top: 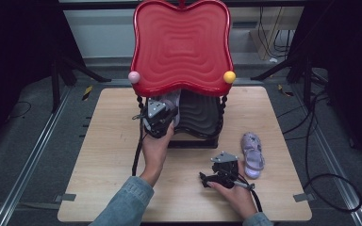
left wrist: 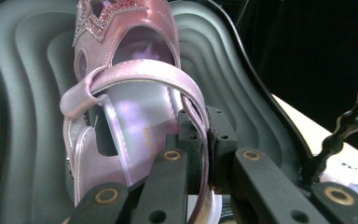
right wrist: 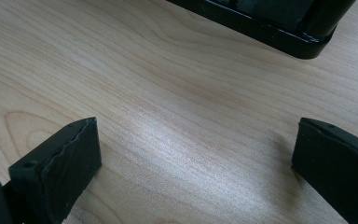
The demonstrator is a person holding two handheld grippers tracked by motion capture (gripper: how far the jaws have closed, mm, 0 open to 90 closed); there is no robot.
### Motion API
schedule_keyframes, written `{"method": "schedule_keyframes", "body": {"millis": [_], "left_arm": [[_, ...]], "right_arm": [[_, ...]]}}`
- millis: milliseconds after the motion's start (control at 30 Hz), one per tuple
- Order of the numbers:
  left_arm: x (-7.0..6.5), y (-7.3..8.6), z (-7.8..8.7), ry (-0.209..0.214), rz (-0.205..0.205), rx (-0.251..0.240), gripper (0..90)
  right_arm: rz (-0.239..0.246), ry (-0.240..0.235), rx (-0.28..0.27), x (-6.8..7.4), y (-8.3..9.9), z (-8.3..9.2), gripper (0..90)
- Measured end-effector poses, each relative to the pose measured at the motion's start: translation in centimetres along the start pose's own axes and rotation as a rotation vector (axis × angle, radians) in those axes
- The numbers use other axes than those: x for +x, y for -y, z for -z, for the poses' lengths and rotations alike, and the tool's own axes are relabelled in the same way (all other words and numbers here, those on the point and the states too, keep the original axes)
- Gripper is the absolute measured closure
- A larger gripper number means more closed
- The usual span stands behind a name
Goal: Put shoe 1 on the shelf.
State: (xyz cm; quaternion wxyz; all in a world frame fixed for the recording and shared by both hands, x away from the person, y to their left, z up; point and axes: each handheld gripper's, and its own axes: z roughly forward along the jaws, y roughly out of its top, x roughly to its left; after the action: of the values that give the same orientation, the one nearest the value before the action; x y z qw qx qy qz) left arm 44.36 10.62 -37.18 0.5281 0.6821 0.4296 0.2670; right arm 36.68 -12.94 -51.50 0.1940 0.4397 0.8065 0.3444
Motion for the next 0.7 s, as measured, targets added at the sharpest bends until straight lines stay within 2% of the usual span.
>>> {"method": "schedule_keyframes", "body": {"millis": [333,700], "left_arm": [[0.32,0.55,-0.79,-0.048,0.019,0.001,86.1],[0.29,0.71,-0.96,-0.058,0.033,-0.002,86.1]], "right_arm": [[0.0,-0.001,0.0,-0.01,0.0,0.0,1.4],[0.001,-0.001,0.0,-0.01,0.01,0.01,1.4]]}}
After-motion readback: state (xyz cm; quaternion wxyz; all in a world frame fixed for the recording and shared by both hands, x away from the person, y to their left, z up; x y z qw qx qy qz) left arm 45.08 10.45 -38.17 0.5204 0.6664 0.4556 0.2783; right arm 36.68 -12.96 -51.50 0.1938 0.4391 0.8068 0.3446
